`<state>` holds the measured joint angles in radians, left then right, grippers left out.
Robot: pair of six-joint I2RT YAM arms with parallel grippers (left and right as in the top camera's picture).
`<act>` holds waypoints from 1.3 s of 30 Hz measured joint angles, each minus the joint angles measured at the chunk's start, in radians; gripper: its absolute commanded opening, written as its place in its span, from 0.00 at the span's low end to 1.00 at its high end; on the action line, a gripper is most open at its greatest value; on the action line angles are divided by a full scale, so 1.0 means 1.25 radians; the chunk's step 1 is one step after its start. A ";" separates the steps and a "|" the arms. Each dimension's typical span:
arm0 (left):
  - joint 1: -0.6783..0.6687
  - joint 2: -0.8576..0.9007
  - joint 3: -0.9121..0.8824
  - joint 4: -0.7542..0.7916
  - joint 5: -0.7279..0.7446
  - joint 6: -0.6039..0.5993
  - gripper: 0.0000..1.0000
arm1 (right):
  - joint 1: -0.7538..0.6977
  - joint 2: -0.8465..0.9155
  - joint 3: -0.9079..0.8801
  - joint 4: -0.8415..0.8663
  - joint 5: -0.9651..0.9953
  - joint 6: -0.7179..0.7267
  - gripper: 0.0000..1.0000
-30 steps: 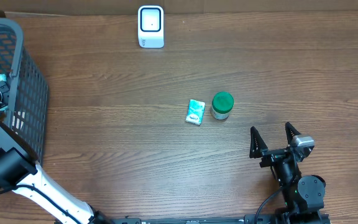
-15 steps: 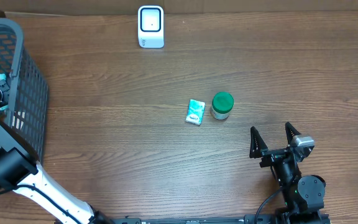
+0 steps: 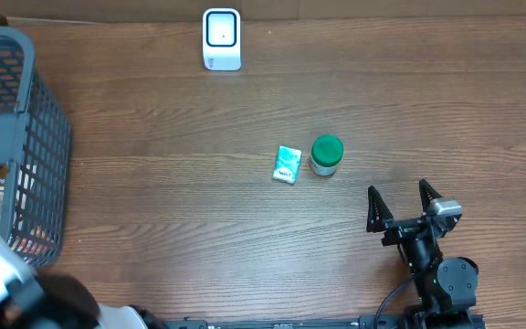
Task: Scan the item barcode
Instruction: 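Grasp the large mint-green bag and carry it to the scanner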
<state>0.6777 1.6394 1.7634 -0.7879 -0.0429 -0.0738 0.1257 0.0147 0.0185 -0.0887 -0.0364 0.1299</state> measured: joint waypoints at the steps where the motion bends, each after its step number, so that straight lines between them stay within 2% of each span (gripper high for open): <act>1: -0.006 -0.031 0.000 -0.011 0.006 -0.004 0.04 | 0.000 0.000 0.000 -0.001 0.000 0.000 1.00; 8: -0.131 -0.157 0.000 -0.096 0.066 -0.042 0.04 | 0.000 0.000 0.000 0.000 0.000 0.000 1.00; 18: -0.507 -0.130 -0.014 -0.234 0.058 -0.101 0.04 | 0.000 0.000 0.000 -0.001 0.000 0.000 1.00; 22: -0.667 -0.076 -0.070 -0.247 0.028 -0.148 0.04 | 0.000 0.000 0.000 -0.001 0.000 0.000 1.00; 27: -0.797 0.037 -0.162 -0.204 0.004 -0.215 0.04 | 0.000 0.000 0.000 -0.001 0.000 0.000 1.00; 34: -0.904 0.219 -0.212 -0.112 0.002 -0.323 0.04 | 0.000 0.000 0.000 -0.001 0.000 0.000 1.00; 39: -0.935 0.287 -0.215 -0.089 0.019 -0.359 0.04 | 0.000 0.000 0.000 0.000 0.000 0.000 1.00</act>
<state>-0.4911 1.9980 1.4944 -0.8993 -0.0196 -0.5228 0.1257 0.0147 0.0185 -0.0891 -0.0368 0.1303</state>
